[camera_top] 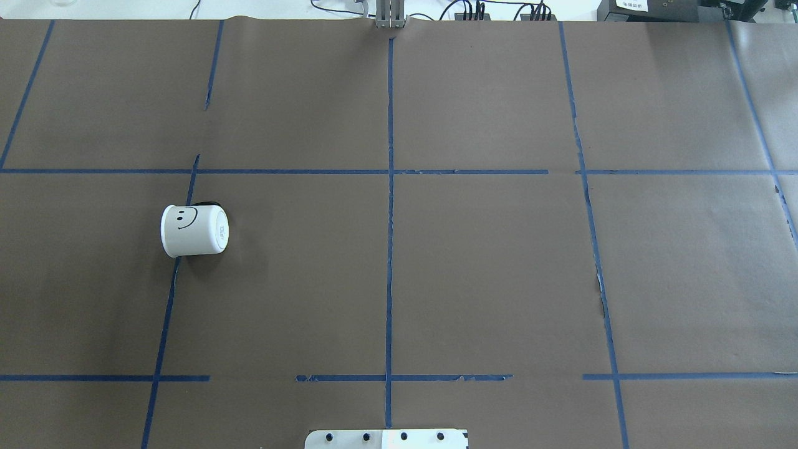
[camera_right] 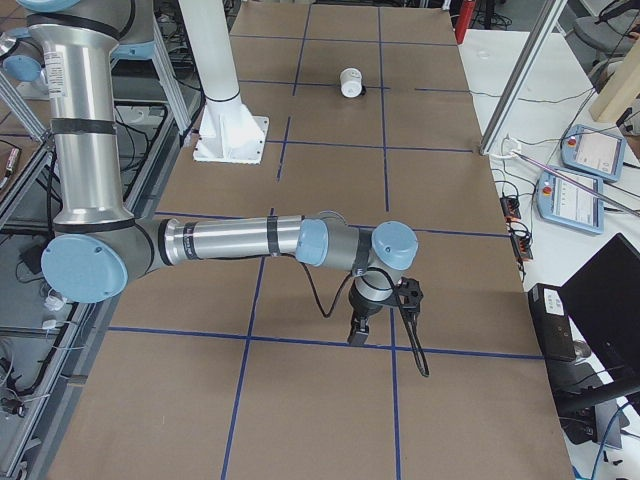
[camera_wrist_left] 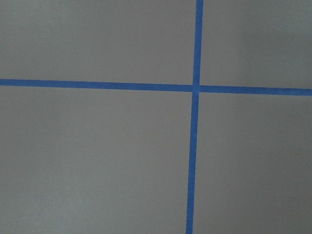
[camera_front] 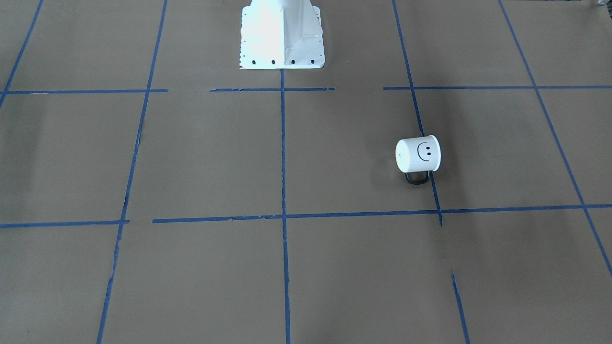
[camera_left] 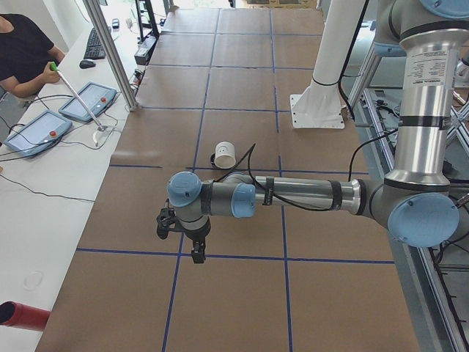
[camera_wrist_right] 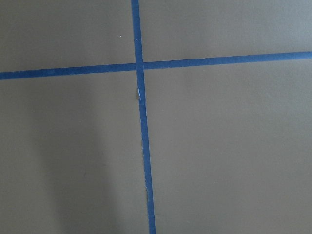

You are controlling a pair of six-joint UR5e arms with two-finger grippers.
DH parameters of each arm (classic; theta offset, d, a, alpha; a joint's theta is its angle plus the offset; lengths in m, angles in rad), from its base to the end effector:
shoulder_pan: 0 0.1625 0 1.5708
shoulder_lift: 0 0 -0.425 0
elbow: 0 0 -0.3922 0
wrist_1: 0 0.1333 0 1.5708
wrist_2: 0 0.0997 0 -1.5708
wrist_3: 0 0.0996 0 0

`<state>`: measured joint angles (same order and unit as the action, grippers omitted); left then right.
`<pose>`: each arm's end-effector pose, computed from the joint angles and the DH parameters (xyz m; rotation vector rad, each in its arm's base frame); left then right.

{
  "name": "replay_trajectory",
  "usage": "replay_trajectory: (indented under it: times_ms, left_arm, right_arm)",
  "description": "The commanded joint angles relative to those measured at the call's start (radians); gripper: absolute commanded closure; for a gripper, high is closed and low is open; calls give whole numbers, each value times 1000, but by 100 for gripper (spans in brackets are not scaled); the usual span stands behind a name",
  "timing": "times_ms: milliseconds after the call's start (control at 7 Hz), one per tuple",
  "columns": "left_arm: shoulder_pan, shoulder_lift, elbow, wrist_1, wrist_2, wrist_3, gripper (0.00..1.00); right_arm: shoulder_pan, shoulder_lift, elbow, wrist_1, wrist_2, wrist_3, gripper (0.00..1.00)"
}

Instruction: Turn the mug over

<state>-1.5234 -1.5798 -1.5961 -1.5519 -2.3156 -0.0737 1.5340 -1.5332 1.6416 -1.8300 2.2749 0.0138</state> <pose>-0.0422 -0.4992 0.6457 -0.0304 0.7443 -0.0193 0.0506 -0.4952 0.6348 -0.1622 -0.6988 0.0311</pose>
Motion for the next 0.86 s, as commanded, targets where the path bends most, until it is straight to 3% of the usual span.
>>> replay_trajectory:
  times_ms: [0, 714]
  left_arm:
    - [0, 1, -2, -8, 4, 26, 0]
    - [16, -112, -18, -54, -10, 25, 0]
  right_arm:
    - [0, 1, 0, 0, 0, 0, 0]
    - [0, 1, 0, 0, 0, 0, 0]
